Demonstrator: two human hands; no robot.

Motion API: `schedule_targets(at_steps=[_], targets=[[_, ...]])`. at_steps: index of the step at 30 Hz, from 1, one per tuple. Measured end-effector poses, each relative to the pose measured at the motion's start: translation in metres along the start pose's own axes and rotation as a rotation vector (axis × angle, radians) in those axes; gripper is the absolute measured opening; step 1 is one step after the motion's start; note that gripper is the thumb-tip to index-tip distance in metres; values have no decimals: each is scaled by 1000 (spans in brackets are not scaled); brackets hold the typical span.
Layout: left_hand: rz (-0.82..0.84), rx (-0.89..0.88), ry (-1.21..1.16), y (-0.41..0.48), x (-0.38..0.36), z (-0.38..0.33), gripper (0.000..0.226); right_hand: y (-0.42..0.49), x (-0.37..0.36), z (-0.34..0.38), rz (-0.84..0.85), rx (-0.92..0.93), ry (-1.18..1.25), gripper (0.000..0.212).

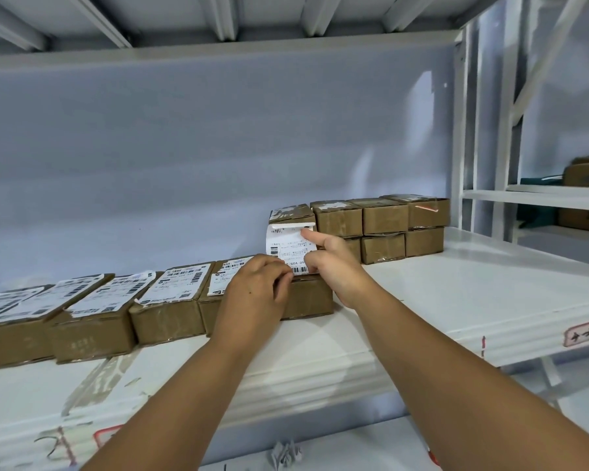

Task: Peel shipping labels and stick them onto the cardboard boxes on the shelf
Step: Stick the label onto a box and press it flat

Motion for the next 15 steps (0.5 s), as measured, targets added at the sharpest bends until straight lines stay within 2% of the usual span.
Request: schedule_targets(at_steps=[6,10,15], targets=[[20,11,42,-1,1,0,14,2,0,-3,-37,-17,-90,65],[25,2,85,-1,2,-3,14,10,-4,-11,-81,-42,-140,81],[63,13,143,-2,2,-6,18,7,-2,-16,-91,-114,-232,71]])
Point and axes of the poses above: each hand's wrist, its own y-axis towards the middle knuckle, its own x-axis out of the back of the hand, z = x × y, the point moved 6 cm from there along y, towards the middle knuckle, and after that the axes turned 10 degrees about -x, right-handed, at the moved point
